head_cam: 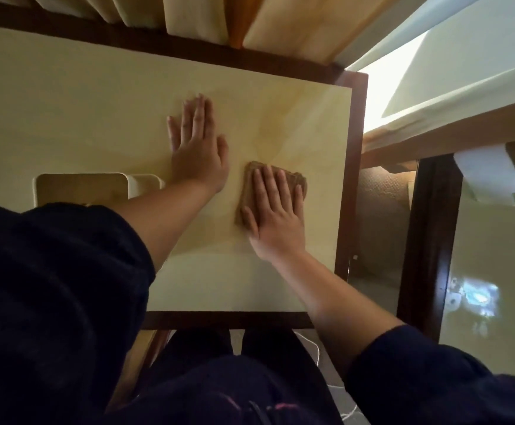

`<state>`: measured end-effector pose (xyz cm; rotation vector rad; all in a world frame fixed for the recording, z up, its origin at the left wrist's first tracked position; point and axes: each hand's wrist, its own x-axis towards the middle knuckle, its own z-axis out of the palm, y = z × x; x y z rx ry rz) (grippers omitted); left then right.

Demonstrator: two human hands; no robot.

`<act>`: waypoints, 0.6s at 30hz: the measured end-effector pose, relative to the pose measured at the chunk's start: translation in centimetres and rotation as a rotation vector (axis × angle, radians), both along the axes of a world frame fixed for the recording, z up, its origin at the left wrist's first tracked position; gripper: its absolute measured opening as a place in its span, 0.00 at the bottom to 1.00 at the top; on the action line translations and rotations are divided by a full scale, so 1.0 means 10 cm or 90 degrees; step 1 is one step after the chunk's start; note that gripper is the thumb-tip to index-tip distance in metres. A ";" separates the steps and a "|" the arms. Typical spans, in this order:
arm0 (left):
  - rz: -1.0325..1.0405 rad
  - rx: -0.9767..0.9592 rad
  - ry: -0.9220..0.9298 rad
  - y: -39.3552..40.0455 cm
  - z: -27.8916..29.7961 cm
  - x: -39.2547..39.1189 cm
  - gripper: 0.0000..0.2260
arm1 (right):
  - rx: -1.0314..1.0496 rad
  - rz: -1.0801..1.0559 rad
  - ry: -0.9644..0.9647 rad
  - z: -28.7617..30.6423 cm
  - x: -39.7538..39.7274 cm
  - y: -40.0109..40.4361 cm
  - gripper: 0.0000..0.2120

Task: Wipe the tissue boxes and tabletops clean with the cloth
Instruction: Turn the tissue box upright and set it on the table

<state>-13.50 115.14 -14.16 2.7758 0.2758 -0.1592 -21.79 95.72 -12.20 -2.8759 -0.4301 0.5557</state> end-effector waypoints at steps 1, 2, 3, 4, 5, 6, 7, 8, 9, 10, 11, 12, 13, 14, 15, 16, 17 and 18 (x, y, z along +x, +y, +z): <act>0.003 -0.001 -0.010 0.00 -0.01 0.00 0.30 | -0.001 -0.007 -0.008 -0.01 0.22 0.03 0.34; 0.005 -0.003 -0.019 0.00 -0.03 0.00 0.30 | -0.002 -0.011 -0.018 -0.03 0.46 0.06 0.34; 0.008 -0.005 -0.026 -0.01 -0.04 0.01 0.30 | -0.001 -0.013 -0.027 -0.04 0.70 0.09 0.35; 0.013 -0.003 -0.030 -0.03 -0.04 0.00 0.30 | 0.002 -0.013 -0.036 -0.04 0.93 0.11 0.35; 0.017 0.002 -0.035 -0.04 -0.06 0.01 0.30 | 0.006 -0.012 -0.044 -0.05 1.18 0.14 0.35; 0.021 0.007 -0.039 -0.06 -0.07 0.01 0.30 | 0.006 -0.013 -0.050 -0.05 1.40 0.17 0.35; 0.021 0.014 -0.043 -0.06 -0.08 0.02 0.30 | 0.003 -0.018 -0.053 -0.05 1.62 0.20 0.36; 0.021 0.019 -0.043 -0.06 -0.10 0.02 0.30 | -0.003 -0.023 -0.055 -0.05 1.80 0.25 0.36; 0.021 0.024 -0.043 -0.07 -0.10 0.02 0.30 | -0.009 -0.026 -0.059 -0.04 1.95 0.29 0.37; 0.022 0.027 -0.044 -0.06 -0.10 0.01 0.30 | -0.013 -0.025 -0.063 -0.04 2.07 0.34 0.37; 0.020 0.030 -0.044 -0.06 -0.10 0.00 0.30 | -0.019 -0.025 -0.067 -0.05 2.15 0.37 0.37; 0.017 0.036 -0.047 -0.06 -0.11 0.01 0.30 | -0.025 -0.025 -0.072 -0.04 2.21 0.39 0.37; 0.014 0.043 -0.047 -0.05 -0.11 0.01 0.30 | -0.027 -0.026 -0.075 -0.04 2.23 0.41 0.36; 0.013 0.046 -0.048 -0.04 -0.12 0.01 0.30 | -0.024 -0.029 -0.073 -0.02 2.21 0.42 0.36; 0.016 0.045 -0.051 -0.05 -0.12 0.01 0.30 | -0.018 -0.027 -0.068 -0.01 2.13 0.41 0.36; 0.021 0.041 -0.057 -0.05 -0.12 0.01 0.30 | -0.009 -0.017 -0.064 0.00 1.99 0.39 0.35; 0.024 0.033 -0.066 -0.05 -0.13 0.01 0.30 | 0.003 0.000 -0.062 0.01 1.78 0.37 0.35; 0.024 0.025 -0.070 -0.05 -0.14 0.01 0.30 | 0.017 0.022 -0.059 0.02 1.52 0.33 0.34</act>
